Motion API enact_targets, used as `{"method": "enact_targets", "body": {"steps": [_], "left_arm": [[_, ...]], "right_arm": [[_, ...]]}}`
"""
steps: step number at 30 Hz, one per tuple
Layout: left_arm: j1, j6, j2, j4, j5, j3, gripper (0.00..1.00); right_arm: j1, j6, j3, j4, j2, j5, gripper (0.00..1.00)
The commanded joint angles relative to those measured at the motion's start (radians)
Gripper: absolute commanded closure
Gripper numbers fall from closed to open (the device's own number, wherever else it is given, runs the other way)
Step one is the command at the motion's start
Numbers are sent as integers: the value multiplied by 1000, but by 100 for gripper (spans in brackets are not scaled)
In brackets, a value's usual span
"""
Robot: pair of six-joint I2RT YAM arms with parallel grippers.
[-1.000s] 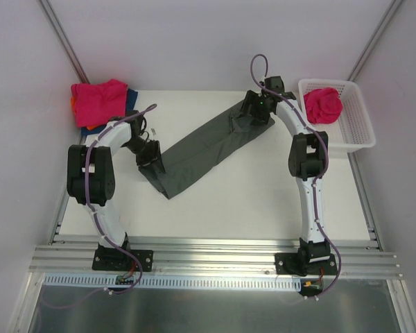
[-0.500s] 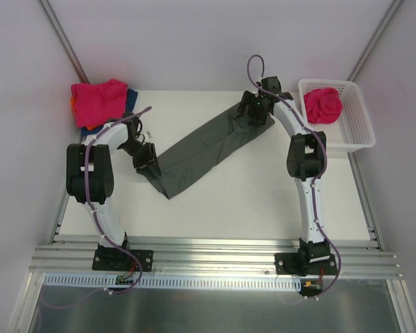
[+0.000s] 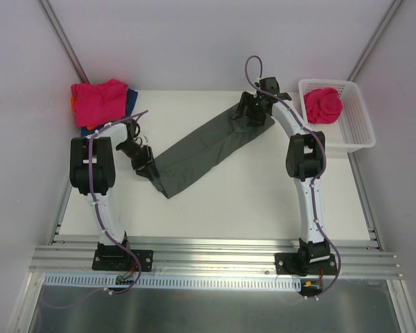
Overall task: Fold and stack the t-shirts
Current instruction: Rotate the tshirt 90 degrees
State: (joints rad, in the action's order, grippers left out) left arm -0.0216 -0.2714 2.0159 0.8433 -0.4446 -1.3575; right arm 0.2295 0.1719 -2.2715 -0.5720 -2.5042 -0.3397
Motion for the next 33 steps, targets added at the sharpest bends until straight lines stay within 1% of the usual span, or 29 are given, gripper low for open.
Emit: {"method": "enact_targets", "body": {"steps": [1,5,14,17,26,29,33], "left_arm": [[-11,-12,9,7,-26,-51,68],[-18,-12,1,8,-29,-55,69],[-29,-11,-62,14,-36,9,71],[-29,-15,-92,14,-28,29,70],[-29,-11,-124,14,-3,17,70],[-29,-9,-117,11,-3,18,69],[-28,1,-51,2,-5,-29,69]], "right_arm": [[19,-8,-2,15,79,13,21],[25,-11,-2,15,77,18,21],[33,-14,-6,17,79,19,21],[37,-12,-11,18,77,19,21],[37,-8,-17,20,74,16,21],[37,-8,-20,20,74,16,21],[36,-6,-20,20,71,16,21]]}}
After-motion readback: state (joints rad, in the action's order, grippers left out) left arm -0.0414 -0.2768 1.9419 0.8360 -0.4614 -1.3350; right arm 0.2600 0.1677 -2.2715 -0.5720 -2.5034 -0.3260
